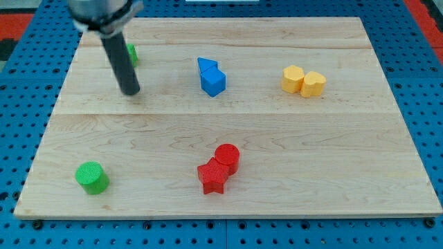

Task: Move the green star to the top left of the green circle

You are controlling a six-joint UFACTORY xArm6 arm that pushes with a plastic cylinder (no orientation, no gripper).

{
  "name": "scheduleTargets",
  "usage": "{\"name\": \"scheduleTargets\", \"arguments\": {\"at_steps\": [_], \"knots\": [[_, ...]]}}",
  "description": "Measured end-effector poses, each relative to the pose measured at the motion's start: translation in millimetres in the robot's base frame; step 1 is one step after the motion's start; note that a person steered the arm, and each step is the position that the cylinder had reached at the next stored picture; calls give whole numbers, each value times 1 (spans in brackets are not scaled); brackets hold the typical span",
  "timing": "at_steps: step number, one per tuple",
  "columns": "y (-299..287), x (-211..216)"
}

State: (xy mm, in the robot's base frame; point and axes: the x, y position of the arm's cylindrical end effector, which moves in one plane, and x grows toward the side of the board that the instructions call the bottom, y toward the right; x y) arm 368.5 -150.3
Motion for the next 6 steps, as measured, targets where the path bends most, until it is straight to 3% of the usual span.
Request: {"name": "scheduleTargets", "arguments": {"at_steps": [1,2,4,5,6], "knots": [[58,-35],[28,-77],[-4,-81],[-57,-84],[-73,-33]]}}
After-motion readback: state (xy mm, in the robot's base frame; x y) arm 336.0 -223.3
